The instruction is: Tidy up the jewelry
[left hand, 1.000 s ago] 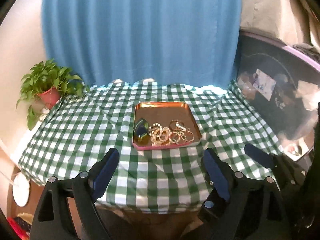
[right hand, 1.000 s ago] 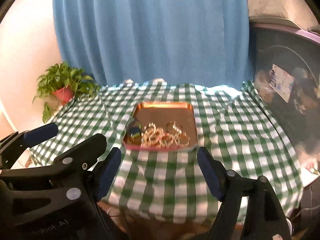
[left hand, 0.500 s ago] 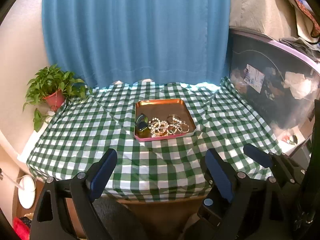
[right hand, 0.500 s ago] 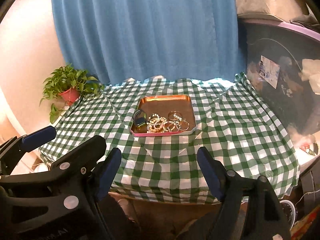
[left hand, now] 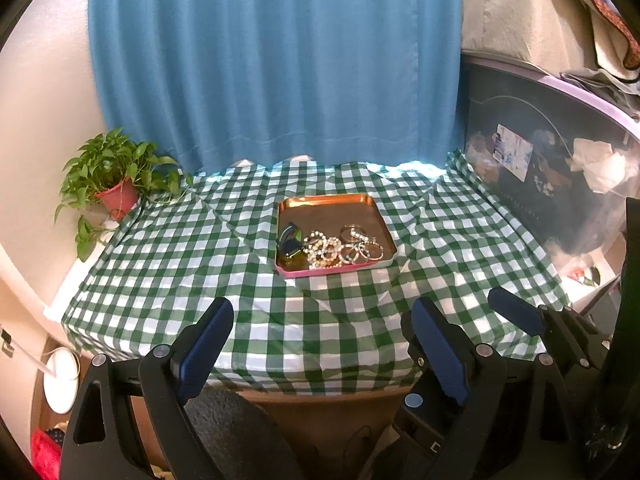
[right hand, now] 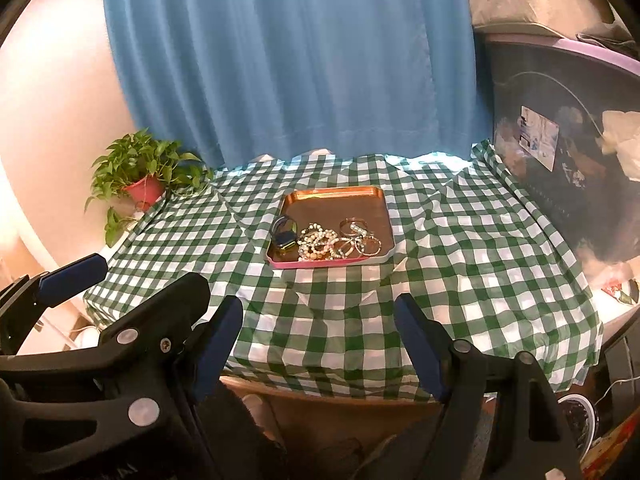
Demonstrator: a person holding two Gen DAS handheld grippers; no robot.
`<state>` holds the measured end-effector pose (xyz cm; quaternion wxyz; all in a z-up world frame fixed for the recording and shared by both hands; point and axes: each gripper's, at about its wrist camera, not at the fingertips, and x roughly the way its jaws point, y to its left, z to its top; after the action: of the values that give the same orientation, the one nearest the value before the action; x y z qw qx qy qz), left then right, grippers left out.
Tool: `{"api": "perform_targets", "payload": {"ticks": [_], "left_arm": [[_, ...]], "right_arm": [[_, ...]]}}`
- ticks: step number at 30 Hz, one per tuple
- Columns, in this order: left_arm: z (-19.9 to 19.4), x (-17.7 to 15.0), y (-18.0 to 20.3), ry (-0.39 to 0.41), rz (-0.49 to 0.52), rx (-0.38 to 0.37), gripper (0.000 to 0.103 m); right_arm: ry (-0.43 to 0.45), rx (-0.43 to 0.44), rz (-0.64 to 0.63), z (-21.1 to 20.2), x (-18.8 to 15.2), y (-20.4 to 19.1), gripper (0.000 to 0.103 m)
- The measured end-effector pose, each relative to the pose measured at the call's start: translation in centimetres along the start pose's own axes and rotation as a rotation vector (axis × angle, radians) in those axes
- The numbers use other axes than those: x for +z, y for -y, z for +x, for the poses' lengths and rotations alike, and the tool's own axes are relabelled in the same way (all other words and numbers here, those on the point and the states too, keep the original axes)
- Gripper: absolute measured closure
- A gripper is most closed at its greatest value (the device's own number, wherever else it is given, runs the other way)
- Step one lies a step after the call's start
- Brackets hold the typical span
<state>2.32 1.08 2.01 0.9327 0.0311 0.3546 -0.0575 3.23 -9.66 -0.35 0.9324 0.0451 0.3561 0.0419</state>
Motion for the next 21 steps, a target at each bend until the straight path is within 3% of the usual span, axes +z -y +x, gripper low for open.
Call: {"api": "perform_targets", "payload": {"ticks": [21], "left_arm": [[0.01, 0.15, -0.19, 0.0, 0.003, 0.0, 0.012]], "right_arm": [[-0.006, 0.001, 0.007, 0.0, -0.17, 0.12, 0.028]]}}
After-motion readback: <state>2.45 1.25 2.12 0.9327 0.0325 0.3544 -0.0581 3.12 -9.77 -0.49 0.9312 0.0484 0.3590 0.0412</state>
